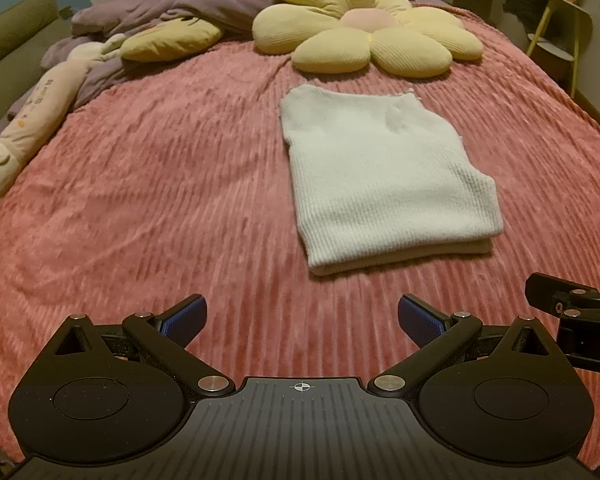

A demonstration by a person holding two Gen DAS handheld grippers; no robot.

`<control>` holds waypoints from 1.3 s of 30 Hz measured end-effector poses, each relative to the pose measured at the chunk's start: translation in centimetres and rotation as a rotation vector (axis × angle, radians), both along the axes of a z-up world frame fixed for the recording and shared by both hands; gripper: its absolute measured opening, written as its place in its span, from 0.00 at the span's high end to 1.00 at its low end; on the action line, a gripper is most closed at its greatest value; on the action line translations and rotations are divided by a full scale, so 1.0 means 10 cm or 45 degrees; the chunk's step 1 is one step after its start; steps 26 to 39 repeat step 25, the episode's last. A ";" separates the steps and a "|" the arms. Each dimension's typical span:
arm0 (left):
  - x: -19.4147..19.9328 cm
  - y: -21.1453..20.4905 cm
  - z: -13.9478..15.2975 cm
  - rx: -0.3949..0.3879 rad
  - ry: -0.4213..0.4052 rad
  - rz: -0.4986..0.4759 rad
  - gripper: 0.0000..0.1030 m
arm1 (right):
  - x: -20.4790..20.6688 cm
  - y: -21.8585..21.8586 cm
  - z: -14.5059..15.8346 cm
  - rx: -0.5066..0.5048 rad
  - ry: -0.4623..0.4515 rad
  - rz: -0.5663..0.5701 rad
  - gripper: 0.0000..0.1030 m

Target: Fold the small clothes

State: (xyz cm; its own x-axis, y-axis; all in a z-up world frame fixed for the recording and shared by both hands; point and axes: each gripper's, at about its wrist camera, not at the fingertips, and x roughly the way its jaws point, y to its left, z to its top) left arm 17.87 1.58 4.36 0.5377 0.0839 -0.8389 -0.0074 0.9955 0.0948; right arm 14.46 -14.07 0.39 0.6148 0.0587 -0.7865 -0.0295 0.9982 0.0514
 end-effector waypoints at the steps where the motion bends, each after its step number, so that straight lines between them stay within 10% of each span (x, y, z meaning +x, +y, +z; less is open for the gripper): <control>1: 0.00 0.00 0.00 0.000 -0.003 -0.002 0.00 | 0.00 0.00 0.00 -0.001 0.000 -0.001 0.04; 39: -0.09 -0.06 -0.02 0.037 -0.001 -0.057 0.00 | -0.04 -0.02 -0.01 -0.017 -0.006 -0.015 0.04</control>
